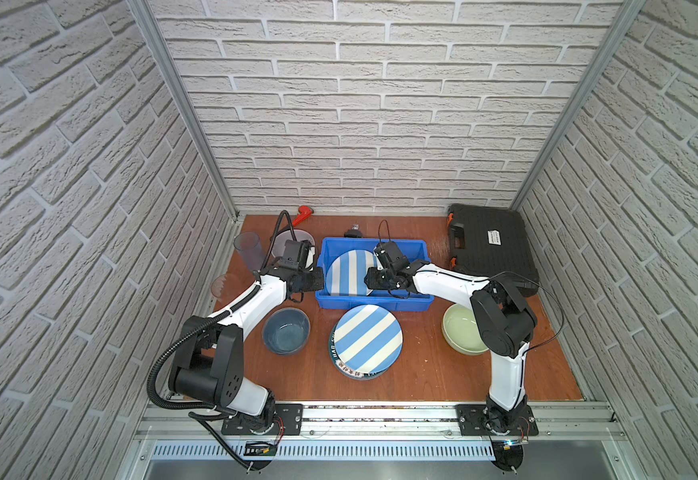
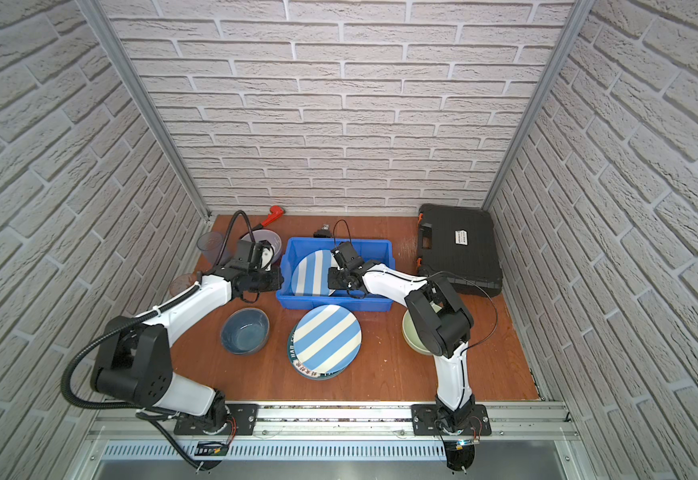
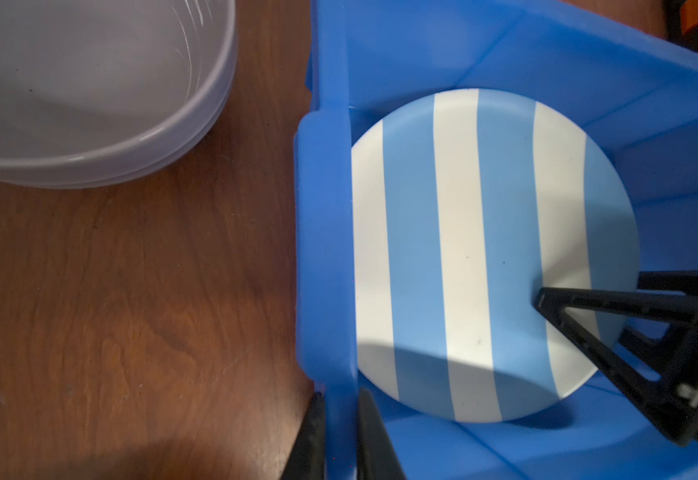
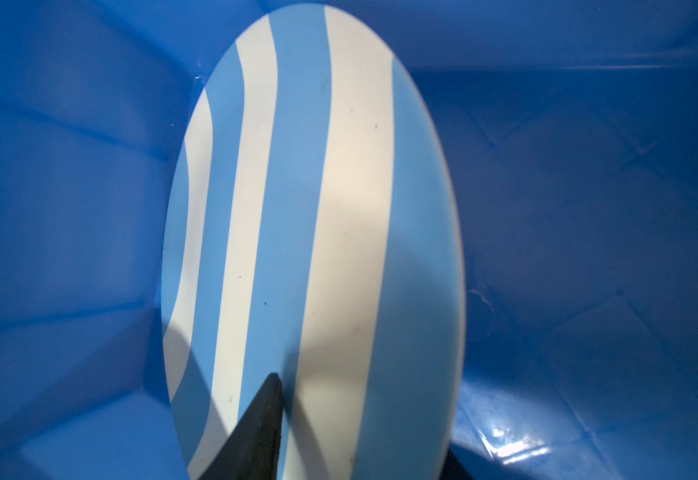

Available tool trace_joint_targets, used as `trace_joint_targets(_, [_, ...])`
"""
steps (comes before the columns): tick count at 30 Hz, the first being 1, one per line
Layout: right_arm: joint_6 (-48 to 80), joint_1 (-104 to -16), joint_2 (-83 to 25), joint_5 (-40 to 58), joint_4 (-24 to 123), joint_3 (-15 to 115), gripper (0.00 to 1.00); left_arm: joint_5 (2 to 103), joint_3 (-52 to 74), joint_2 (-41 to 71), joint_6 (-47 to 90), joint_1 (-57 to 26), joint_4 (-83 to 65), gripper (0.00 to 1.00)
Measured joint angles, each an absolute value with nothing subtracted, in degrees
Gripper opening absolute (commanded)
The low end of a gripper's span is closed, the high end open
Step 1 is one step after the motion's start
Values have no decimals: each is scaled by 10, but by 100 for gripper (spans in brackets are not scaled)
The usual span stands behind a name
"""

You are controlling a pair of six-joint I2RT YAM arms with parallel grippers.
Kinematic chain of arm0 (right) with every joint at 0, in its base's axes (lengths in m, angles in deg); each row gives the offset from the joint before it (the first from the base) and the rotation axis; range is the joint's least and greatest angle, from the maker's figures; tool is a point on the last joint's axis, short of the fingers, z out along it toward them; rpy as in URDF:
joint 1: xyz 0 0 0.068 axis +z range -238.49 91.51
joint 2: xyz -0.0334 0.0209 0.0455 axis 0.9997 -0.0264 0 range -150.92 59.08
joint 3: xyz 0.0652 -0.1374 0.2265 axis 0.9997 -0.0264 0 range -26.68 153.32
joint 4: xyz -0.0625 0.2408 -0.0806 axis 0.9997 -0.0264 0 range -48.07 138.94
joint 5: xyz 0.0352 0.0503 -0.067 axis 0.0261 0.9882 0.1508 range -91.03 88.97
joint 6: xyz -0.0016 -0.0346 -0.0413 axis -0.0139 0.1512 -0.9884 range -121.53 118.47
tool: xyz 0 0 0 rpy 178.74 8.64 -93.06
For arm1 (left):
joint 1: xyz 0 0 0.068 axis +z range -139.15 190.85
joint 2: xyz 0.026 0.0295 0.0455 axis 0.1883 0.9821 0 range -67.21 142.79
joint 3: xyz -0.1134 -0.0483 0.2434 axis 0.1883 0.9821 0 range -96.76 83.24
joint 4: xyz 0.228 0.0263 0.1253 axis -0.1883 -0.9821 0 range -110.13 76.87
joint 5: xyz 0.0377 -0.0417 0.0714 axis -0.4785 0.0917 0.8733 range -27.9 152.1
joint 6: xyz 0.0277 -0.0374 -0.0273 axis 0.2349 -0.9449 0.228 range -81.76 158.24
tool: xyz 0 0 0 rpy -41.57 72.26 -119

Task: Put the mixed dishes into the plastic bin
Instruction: 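Lower the plate flat into the bin and open the right gripper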

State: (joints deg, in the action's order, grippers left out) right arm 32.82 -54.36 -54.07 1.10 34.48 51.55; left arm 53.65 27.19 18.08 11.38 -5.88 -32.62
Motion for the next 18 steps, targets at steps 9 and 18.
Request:
trace_joint_targets(9, [318, -544, -541, -6, 324, 522, 58, 536, 278, 175, 111, -60, -326, 14])
trace_joint_targets(18, [310, -544, -541, -15, 313, 524, 63, 536, 278, 174, 110, -60, -327, 15])
